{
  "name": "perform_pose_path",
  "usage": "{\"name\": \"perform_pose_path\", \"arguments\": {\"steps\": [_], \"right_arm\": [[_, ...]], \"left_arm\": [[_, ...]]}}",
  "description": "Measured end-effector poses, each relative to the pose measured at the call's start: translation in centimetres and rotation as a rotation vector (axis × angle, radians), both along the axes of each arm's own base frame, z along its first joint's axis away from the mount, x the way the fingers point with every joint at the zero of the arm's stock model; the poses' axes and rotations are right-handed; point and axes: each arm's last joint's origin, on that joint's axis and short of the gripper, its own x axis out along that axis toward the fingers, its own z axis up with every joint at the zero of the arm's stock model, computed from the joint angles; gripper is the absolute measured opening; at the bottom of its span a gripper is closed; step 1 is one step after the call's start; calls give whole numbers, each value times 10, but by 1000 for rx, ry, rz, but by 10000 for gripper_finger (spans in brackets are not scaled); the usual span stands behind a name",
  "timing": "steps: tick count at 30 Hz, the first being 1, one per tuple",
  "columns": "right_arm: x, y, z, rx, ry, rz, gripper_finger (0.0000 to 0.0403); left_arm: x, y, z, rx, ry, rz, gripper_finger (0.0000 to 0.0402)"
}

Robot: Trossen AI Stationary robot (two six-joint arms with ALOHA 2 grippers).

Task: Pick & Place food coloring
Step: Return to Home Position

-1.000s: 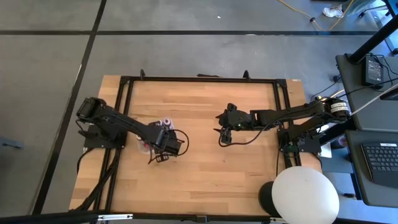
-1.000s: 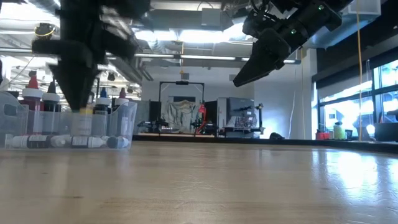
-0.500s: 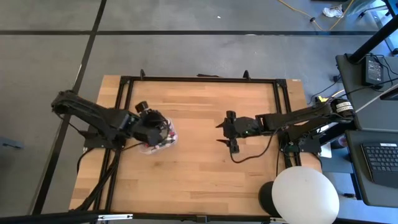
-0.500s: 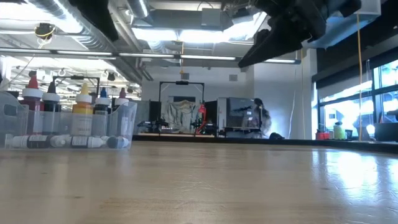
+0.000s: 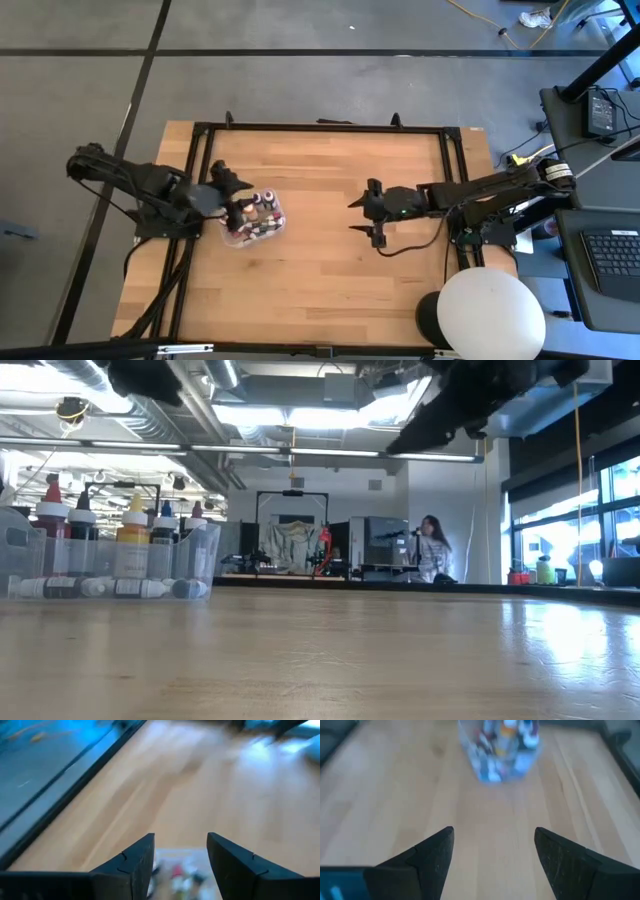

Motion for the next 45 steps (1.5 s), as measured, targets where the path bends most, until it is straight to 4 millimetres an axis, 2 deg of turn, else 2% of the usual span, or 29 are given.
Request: {"name": "perform_pose_path", "arguments": {"steps": [4,10,15,20,27,39,45], "right_arm": [[-21,-2,-8,65,-142,26,280],[-68,-9,-10,143,-381,11,280],[-99,-14,-12,181,-496,2,280],[-120,-18,-22,191,-563,-48,280],[-137,-28,-37,194,-649,-123,280],[-154,-35,-52,184,-728,-159,280],[-164,-36,-59,191,-769,-154,280]], "left_arm": [[-20,7,-10,-11,-205,-118,176],[-52,21,-34,-43,-394,-143,180],[-63,25,-58,-48,-507,-199,177],[-70,28,-77,-67,-571,-221,176],[-80,34,-93,-62,-635,-204,179],[-69,36,-115,-68,-616,-241,180],[-64,37,-122,-38,-682,-277,175]]}}
